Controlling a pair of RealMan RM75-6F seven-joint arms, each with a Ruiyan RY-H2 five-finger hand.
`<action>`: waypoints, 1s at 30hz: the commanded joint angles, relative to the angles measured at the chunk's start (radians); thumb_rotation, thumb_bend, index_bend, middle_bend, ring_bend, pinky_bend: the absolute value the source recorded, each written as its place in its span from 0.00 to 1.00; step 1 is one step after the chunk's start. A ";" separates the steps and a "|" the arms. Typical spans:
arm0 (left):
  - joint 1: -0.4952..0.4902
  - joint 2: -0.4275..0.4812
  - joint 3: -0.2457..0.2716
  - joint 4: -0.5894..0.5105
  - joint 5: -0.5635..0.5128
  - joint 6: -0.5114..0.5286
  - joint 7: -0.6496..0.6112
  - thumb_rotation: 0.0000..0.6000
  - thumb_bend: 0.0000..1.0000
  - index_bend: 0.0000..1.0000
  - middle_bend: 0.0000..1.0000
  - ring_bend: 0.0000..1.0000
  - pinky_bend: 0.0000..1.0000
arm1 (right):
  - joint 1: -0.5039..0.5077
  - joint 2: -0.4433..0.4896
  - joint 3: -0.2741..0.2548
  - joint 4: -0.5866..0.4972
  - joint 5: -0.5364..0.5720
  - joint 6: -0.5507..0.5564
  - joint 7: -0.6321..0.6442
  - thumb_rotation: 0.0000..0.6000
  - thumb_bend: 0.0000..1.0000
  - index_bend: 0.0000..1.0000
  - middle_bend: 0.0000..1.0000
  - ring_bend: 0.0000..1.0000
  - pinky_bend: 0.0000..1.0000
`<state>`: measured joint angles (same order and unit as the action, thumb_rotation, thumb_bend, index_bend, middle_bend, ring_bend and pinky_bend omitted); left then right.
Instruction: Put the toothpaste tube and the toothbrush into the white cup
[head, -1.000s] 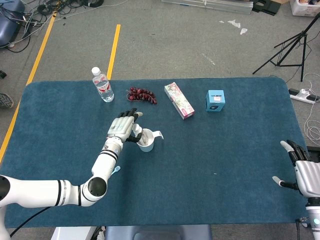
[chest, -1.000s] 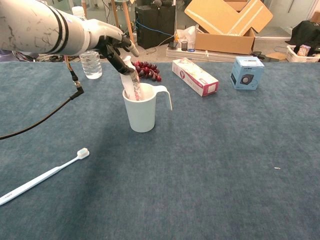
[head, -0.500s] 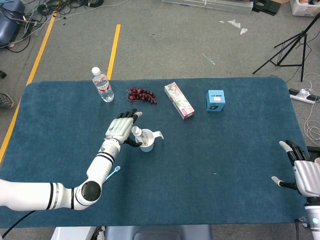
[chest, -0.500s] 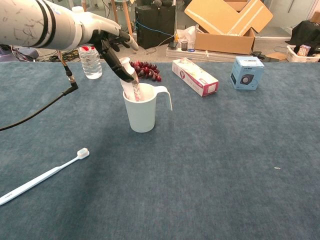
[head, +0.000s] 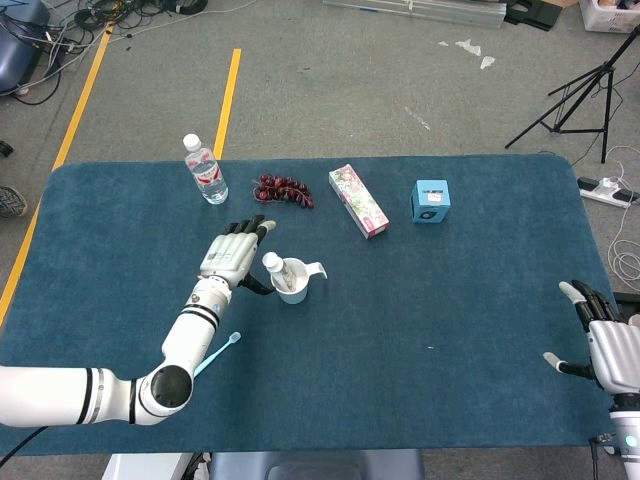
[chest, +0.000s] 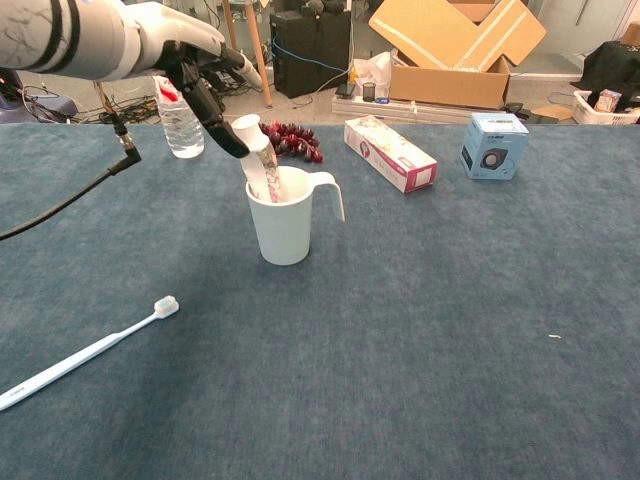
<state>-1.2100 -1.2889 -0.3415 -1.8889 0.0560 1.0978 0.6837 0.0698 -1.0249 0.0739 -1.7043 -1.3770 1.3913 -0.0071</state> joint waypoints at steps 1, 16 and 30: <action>0.015 0.044 0.016 -0.053 0.013 0.029 0.012 1.00 0.12 0.00 0.00 0.00 0.02 | 0.000 0.000 0.000 0.000 0.000 0.000 0.000 1.00 0.02 0.14 0.11 0.11 0.37; 0.124 0.176 0.138 -0.285 0.203 0.203 0.043 1.00 0.12 0.00 0.00 0.00 0.02 | 0.004 -0.005 -0.001 -0.003 0.003 -0.006 -0.013 1.00 0.02 0.14 0.11 0.11 0.37; 0.258 0.203 0.267 -0.406 0.411 0.307 0.052 1.00 0.12 0.00 0.00 0.00 0.02 | 0.005 -0.009 -0.003 -0.005 0.001 -0.006 -0.021 1.00 0.02 0.15 0.11 0.11 0.37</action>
<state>-0.9654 -1.0841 -0.0880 -2.2854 0.4500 1.3914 0.7309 0.0743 -1.0337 0.0704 -1.7093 -1.3760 1.3849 -0.0285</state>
